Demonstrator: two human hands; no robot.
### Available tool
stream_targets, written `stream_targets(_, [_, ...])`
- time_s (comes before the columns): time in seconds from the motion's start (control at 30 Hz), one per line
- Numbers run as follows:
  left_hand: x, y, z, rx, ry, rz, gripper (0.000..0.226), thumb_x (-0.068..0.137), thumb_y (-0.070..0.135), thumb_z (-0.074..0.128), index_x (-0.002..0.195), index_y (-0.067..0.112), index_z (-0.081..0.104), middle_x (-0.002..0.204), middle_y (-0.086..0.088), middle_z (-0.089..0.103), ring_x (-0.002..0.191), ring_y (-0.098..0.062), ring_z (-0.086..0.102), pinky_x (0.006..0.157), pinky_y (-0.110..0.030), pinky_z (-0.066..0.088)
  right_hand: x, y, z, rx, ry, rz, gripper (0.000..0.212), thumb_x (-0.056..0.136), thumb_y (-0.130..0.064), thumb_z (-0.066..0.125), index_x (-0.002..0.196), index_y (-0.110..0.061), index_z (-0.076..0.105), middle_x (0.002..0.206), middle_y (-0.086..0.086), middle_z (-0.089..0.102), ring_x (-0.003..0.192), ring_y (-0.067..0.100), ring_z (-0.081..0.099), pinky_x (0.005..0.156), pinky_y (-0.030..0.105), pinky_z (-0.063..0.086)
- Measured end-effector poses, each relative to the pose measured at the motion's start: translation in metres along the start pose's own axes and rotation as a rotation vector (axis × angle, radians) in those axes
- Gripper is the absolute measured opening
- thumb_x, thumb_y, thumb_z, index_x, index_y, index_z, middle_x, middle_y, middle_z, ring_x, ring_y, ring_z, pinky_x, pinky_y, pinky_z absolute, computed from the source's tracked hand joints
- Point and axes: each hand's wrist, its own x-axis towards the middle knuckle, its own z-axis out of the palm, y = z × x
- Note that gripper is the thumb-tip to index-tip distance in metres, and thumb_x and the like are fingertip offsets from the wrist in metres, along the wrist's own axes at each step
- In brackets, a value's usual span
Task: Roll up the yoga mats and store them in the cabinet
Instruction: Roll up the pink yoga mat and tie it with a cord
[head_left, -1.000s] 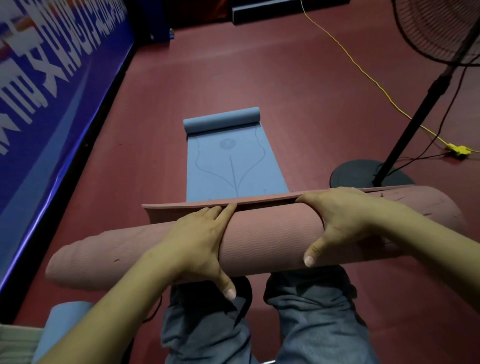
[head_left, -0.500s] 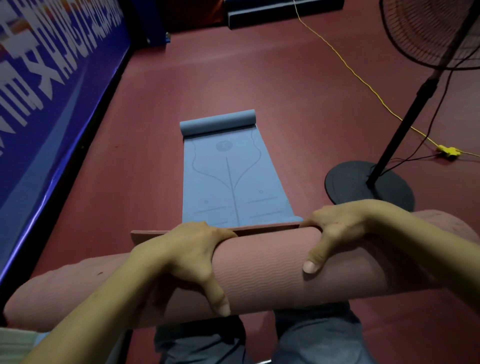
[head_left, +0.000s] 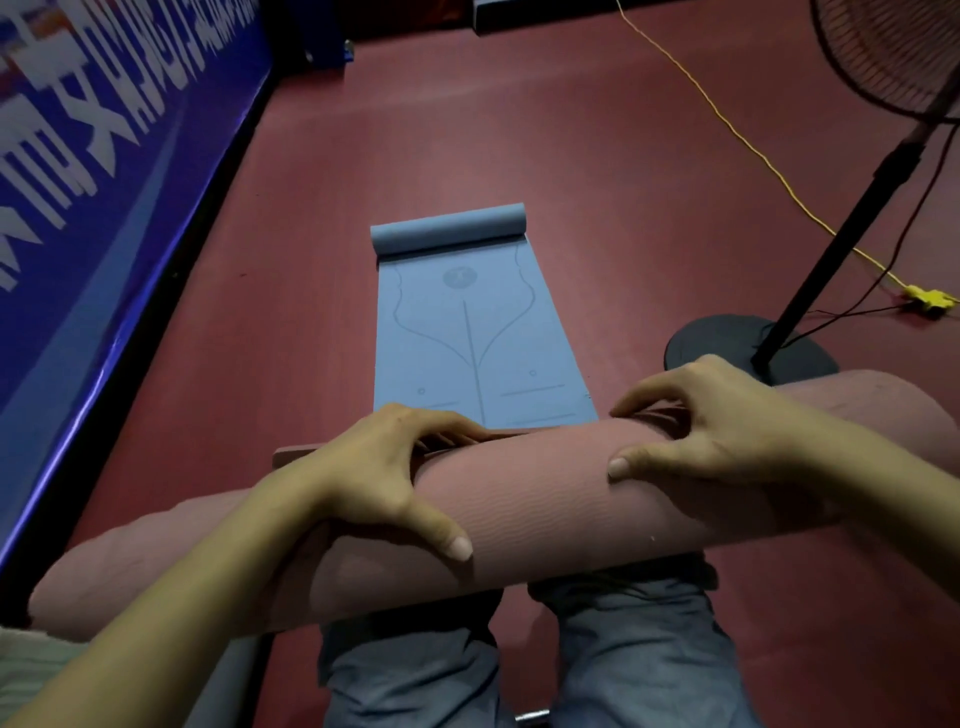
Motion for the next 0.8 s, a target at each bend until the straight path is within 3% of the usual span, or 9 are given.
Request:
stream_targets(0.13, [0.007,-0.013,-0.004,-0.062,0.004,0.011,0.087,0.048,0.055,0.099,0.128,0.035,0.069,0.121,0.023,0.071,0.116,0.001,0.064,0.103,-0.033,0.05,-0.004,0.001,0.013,0.088,0.116,0.002,0.067,0.07,-0.087,0.061,0.111,-0.037,0.077,0.104,-0.027,0.074,0.102,-0.005,0.068,0.09,0.038,0.057])
stream_targets(0.27, [0.009,-0.015,-0.007,-0.022,0.127,0.028,0.071,0.056,0.065,0.088,0.118,0.036,0.074,0.113,0.027,0.07,0.109,0.001,0.066,0.093,-0.026,0.052,0.002,-0.007,0.002,-0.086,-0.023,0.068,0.072,0.078,-0.087,0.046,0.124,-0.038,0.071,0.113,-0.018,0.074,0.108,0.009,0.069,0.089,0.036,0.055])
stream_targets(0.37, [0.008,-0.017,-0.009,0.073,0.301,0.008,0.057,0.063,0.074,0.073,0.107,0.039,0.078,0.099,0.034,0.071,0.095,0.005,0.066,0.081,-0.021,0.05,0.012,-0.02,0.002,-0.341,-0.195,0.064,0.101,0.056,-0.106,0.038,0.121,-0.033,0.062,0.105,-0.01,0.071,0.098,0.025,0.066,0.083,0.038,0.05])
stream_targets(0.47, [0.011,-0.017,-0.005,0.149,0.384,-0.082,0.051,0.072,0.069,0.067,0.107,0.034,0.08,0.105,0.025,0.075,0.102,0.001,0.068,0.094,-0.029,0.053,0.027,-0.022,0.006,-0.398,-0.298,0.102,0.115,0.031,-0.108,0.051,0.115,-0.03,0.052,0.11,-0.012,0.064,0.102,0.022,0.064,0.09,0.042,0.05])
stream_targets(0.53, [0.006,-0.014,0.011,0.262,0.653,-0.001,0.036,0.08,0.056,0.068,0.094,0.026,0.082,0.099,0.014,0.077,0.102,-0.01,0.068,0.092,-0.033,0.052,0.037,-0.017,0.006,-0.375,-0.314,0.124,0.121,0.025,-0.109,0.051,0.118,-0.032,0.051,0.113,-0.012,0.066,0.105,0.021,0.064,0.09,0.043,0.052])
stream_targets(0.6, [-0.008,-0.001,0.047,0.271,1.014,0.064,0.021,0.084,0.039,0.074,0.076,0.019,0.075,0.081,0.007,0.07,0.08,-0.014,0.061,0.074,-0.029,0.048,0.042,-0.014,0.007,-0.373,-0.304,0.121,0.121,0.025,-0.111,0.048,0.118,-0.033,0.052,0.111,-0.011,0.068,0.104,0.022,0.065,0.088,0.043,0.053])
stream_targets(0.63, [-0.016,0.01,0.071,0.169,1.102,0.037,0.022,0.085,0.035,0.075,0.071,0.018,0.07,0.072,0.008,0.063,0.069,-0.012,0.056,0.065,-0.026,0.044,0.044,-0.013,0.008,-0.373,-0.296,0.12,0.12,0.025,-0.111,0.047,0.117,-0.033,0.052,0.109,-0.01,0.069,0.103,0.023,0.065,0.087,0.043,0.053])
stream_targets(0.73, [-0.027,0.027,0.149,-0.363,0.942,-0.141,0.033,0.082,0.049,0.072,0.069,0.02,0.066,0.053,0.01,0.052,0.05,-0.001,0.044,0.051,-0.024,0.038,0.05,-0.015,0.008,-0.353,-0.287,0.124,0.114,0.029,-0.111,0.046,0.11,-0.031,0.056,0.1,-0.006,0.069,0.095,0.026,0.064,0.081,0.041,0.051])
stream_targets(0.8, [-0.022,0.027,0.187,-0.603,0.623,-0.382,0.044,0.071,0.066,0.072,0.096,0.03,0.067,0.057,0.01,0.062,0.053,-0.001,0.053,0.058,-0.026,0.046,0.058,-0.013,0.004,-0.314,-0.289,0.132,0.11,0.03,-0.111,0.046,0.101,-0.029,0.06,0.094,-0.006,0.068,0.09,0.025,0.063,0.079,0.04,0.051])
